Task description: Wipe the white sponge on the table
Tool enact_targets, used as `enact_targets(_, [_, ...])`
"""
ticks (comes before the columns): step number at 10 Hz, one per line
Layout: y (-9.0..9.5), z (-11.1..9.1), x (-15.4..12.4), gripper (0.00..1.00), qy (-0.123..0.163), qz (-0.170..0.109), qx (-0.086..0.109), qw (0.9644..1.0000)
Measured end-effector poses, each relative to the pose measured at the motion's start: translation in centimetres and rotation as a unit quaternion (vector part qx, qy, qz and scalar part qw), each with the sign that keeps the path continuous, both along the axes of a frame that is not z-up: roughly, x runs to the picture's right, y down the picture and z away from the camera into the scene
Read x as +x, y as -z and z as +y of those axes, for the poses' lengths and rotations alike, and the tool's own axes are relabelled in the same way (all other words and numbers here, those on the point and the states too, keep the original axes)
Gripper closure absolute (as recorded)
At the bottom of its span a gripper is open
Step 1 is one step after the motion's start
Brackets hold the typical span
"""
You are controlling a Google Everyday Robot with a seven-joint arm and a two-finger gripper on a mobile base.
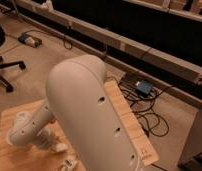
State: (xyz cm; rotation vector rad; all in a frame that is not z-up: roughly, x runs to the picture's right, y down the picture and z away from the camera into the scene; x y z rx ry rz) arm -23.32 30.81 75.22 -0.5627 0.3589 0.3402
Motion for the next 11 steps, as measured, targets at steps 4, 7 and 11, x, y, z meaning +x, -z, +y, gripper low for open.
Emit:
enact_targets(4, [1.1,1.7,-3.6,1.00,0.046,-0.034,-0.002,0.9984])
enact_targets(7, [0.7,1.2,-6.6,1.00,0.083,-0.059,0.001,0.9949])
enact_targets(11, [-1.1,-1.9,-3.0,1.00,0.063,-0.034,0.012,0.9974])
